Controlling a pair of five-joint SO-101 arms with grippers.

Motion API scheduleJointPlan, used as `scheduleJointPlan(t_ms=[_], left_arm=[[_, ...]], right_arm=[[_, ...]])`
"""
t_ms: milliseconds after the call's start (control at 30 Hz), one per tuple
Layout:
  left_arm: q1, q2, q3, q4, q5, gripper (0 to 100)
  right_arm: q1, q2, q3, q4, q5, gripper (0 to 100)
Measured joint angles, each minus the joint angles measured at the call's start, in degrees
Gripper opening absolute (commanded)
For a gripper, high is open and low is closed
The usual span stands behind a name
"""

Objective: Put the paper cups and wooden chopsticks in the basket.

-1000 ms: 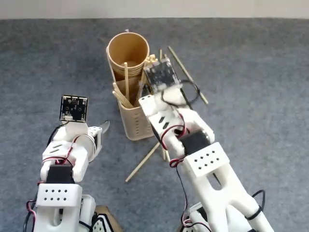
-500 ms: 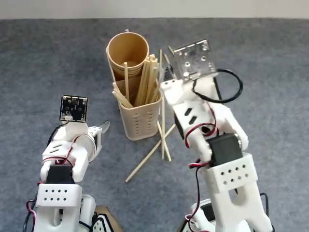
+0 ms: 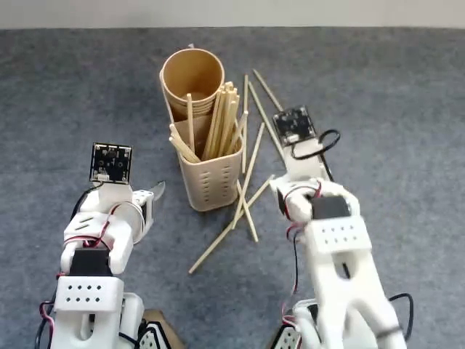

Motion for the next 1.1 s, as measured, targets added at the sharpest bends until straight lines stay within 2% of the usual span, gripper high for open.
scheduleJointPlan(t_ms=[133, 267, 467, 700, 900, 1100], left_arm=[[0.0, 0.0, 0.0, 0.0, 0.0, 26], [0.0, 0.0, 0.0, 0.0, 0.0, 26], [0.0, 0.0, 0.0, 0.0, 0.0, 26], [0.0, 0.0, 0.0, 0.0, 0.0, 26], [0.0, 0.0, 0.0, 0.0, 0.0, 26], [0.0, 0.0, 0.0, 0.0, 0.0, 26]], right_arm=[[3.1, 12.6, -4.5, -4.5, 0.0, 17.0], [4.5, 27.1, -16.2, -5.5, 0.7, 17.3], [2.2, 45.5, -33.2, -5.9, 10.4, 17.7], [1.3, 61.6, -44.4, -5.9, 17.1, 34.4], [2.2, 65.1, -48.3, -5.9, 21.5, 36.1], [4.4, 65.9, -48.4, -5.9, 22.2, 35.5]])
